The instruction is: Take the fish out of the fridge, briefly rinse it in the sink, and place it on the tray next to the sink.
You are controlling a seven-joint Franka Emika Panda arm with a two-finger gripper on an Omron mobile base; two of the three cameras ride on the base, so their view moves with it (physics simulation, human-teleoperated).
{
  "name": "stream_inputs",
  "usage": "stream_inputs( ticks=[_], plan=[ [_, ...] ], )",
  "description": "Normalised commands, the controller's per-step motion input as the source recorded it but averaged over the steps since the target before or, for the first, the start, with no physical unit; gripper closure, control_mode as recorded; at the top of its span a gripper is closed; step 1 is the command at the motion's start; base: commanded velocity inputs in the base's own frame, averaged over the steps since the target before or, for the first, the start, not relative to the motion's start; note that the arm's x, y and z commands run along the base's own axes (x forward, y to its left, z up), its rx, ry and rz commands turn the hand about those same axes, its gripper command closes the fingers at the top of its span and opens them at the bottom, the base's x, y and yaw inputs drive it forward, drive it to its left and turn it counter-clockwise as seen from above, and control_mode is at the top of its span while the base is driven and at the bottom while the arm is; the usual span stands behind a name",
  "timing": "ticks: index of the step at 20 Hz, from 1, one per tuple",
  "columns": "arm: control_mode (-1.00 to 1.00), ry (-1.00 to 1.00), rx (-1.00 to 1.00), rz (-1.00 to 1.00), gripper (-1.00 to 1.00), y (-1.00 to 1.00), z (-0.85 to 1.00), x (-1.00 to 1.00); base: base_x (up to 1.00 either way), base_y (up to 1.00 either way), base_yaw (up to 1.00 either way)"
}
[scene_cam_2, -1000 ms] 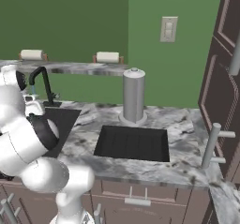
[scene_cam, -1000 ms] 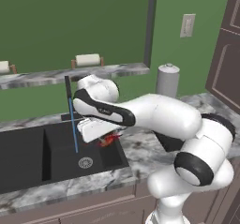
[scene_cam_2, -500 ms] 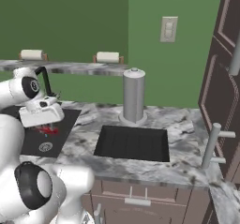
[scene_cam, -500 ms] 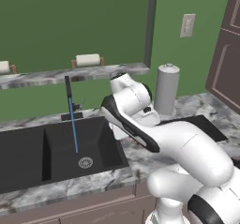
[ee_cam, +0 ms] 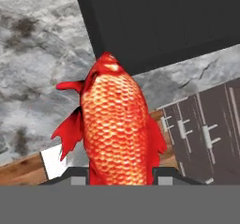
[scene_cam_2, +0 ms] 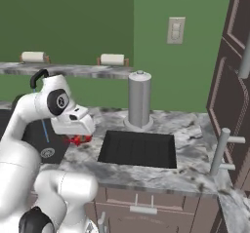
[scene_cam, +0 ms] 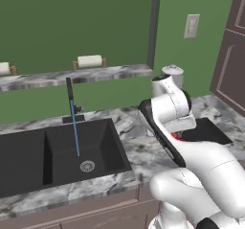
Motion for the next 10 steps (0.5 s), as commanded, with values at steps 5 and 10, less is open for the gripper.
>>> stream_inputs(
  ticks=[5,10],
  plan=[
    [-1.00,-0.13,0.00,-0.09,1.00,-1.00,0.00,0.32,0.00,0.00,0.00],
    [-1.00,-0.07,0.06,0.00,1.00,-1.00,0.00,0.76,0.00,0.00,0.00]
  ],
)
